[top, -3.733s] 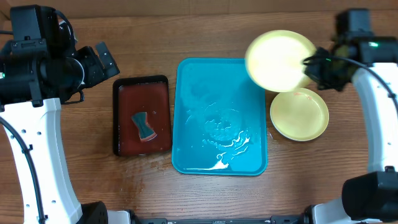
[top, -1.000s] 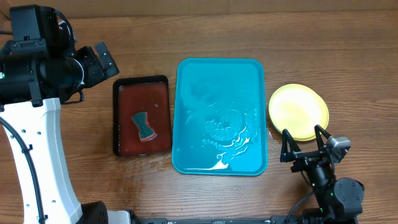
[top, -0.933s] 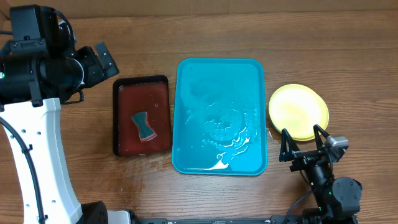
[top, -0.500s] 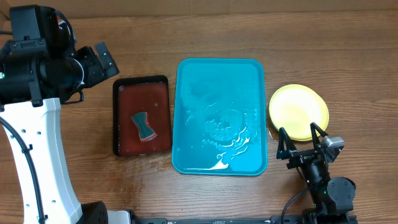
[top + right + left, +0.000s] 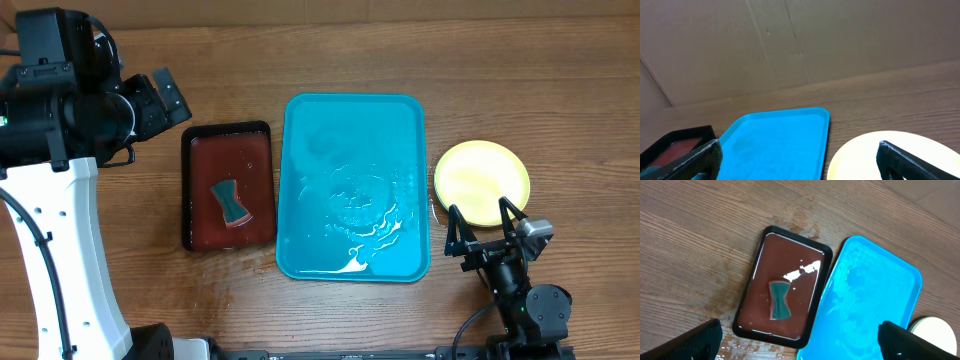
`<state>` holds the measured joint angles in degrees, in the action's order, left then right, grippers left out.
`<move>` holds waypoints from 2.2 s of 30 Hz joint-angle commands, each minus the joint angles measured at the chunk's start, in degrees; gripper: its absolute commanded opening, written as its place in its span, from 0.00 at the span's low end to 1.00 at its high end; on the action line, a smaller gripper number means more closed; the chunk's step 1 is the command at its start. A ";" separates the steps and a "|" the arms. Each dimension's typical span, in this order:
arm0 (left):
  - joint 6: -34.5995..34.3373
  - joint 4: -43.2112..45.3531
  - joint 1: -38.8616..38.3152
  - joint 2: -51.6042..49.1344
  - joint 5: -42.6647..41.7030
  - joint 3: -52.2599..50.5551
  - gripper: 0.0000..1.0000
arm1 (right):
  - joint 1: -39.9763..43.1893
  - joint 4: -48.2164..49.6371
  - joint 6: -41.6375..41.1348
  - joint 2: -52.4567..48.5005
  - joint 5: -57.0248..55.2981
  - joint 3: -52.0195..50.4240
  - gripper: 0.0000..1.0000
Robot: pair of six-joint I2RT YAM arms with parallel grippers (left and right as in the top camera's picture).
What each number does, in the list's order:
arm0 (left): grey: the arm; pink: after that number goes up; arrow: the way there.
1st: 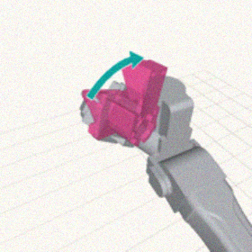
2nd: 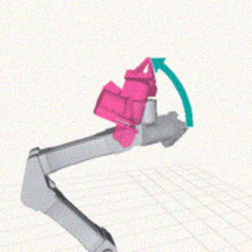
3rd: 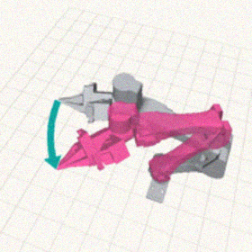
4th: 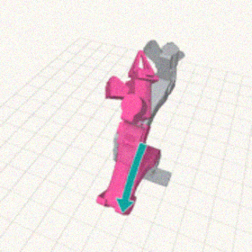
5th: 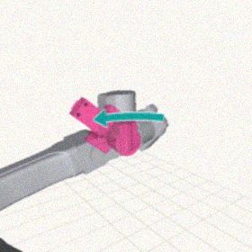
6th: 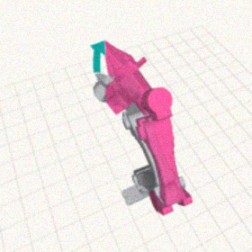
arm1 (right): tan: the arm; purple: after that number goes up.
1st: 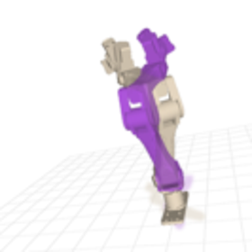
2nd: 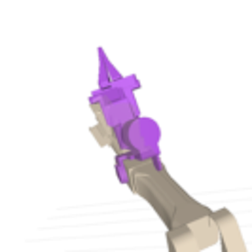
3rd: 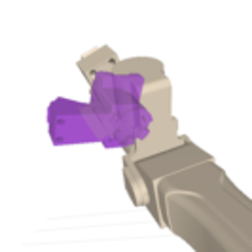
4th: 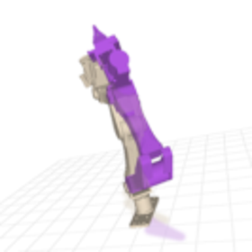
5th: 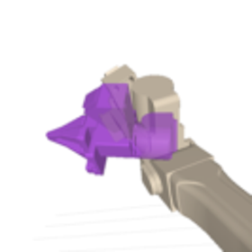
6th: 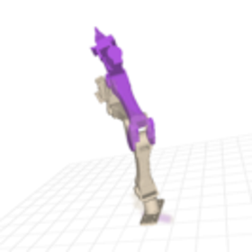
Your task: Clean dirty plates on tray and stack at the side
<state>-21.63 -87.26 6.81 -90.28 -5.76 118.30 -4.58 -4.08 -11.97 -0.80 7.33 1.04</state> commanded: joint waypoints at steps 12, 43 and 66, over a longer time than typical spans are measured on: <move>2.14 0.92 -5.05 3.19 4.66 0.37 1.00 | 0.20 0.17 0.02 0.63 0.28 -0.59 1.00; 5.14 77.59 -7.48 84.85 3.80 -104.00 1.00 | 0.22 0.17 0.02 0.63 0.28 -0.59 1.00; 5.11 82.95 -6.97 90.05 6.19 -118.03 1.00 | 0.20 0.17 0.02 0.63 0.28 -0.59 1.00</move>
<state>-17.54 -4.43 -0.62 -0.84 -0.36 0.51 -4.58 -4.12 -11.99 -0.69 7.31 1.04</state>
